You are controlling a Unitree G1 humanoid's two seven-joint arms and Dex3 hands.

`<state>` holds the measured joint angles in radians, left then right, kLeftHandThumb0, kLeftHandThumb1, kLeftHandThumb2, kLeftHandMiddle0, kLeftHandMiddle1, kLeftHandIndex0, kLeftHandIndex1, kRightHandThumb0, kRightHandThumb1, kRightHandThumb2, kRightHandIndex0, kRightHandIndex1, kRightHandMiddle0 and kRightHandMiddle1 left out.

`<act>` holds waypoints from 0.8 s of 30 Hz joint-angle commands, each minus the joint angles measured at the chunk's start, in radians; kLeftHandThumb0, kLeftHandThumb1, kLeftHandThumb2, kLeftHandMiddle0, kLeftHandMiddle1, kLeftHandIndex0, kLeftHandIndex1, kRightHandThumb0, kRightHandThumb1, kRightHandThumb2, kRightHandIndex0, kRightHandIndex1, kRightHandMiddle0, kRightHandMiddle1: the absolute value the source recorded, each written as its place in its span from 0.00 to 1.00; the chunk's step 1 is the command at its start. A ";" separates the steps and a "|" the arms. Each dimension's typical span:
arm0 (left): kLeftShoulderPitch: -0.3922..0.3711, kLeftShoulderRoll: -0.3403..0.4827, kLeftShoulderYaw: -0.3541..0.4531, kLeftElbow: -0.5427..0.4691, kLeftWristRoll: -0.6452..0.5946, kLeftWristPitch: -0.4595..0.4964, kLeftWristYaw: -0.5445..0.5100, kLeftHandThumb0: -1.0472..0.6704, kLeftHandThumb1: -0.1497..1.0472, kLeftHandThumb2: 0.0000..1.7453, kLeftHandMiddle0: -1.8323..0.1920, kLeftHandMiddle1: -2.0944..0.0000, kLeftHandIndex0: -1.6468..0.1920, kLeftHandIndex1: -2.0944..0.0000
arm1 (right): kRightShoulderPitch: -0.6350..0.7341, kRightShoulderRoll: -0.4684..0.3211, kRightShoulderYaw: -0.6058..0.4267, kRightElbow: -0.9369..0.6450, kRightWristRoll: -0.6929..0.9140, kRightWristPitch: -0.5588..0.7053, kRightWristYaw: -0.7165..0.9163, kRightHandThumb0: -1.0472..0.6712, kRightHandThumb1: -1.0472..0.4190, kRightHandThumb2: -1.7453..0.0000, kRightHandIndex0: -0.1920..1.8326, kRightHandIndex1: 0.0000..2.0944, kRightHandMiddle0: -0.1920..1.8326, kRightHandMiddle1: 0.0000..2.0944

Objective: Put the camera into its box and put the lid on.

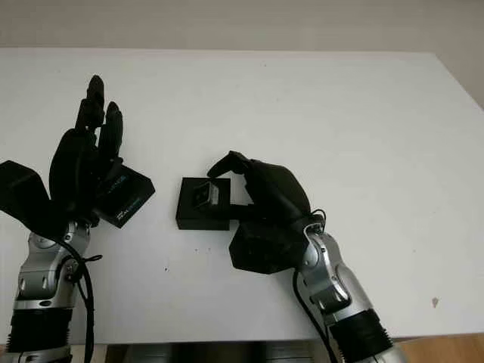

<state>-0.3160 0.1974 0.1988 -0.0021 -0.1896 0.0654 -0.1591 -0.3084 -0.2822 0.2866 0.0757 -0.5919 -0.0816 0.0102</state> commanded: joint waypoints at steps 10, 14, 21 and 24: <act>0.001 0.007 0.001 -0.013 0.001 -0.010 0.001 0.18 1.00 0.23 1.00 1.00 1.00 1.00 | 0.017 0.017 0.009 0.023 0.021 -0.032 -0.024 0.29 0.09 0.97 0.30 0.09 0.28 0.57; 0.000 0.005 0.001 -0.013 0.003 -0.008 0.006 0.18 1.00 0.23 1.00 1.00 1.00 1.00 | 0.019 0.018 0.008 0.036 0.028 -0.057 -0.040 0.31 0.10 0.97 0.29 0.11 0.28 0.61; 0.000 0.005 -0.002 -0.017 0.006 -0.006 0.011 0.17 1.00 0.23 1.00 1.00 1.00 1.00 | 0.024 0.017 0.008 0.053 0.032 -0.089 -0.056 0.32 0.09 0.97 0.23 0.23 0.26 0.65; 0.001 0.005 -0.003 -0.018 0.006 -0.003 0.011 0.17 1.00 0.23 1.00 1.00 1.00 1.00 | 0.027 0.021 0.008 0.054 0.034 -0.081 -0.052 0.32 0.09 0.97 0.19 0.31 0.27 0.65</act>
<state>-0.3161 0.1974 0.1986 -0.0020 -0.1867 0.0634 -0.1493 -0.2977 -0.2673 0.2865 0.1220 -0.5637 -0.1571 -0.0463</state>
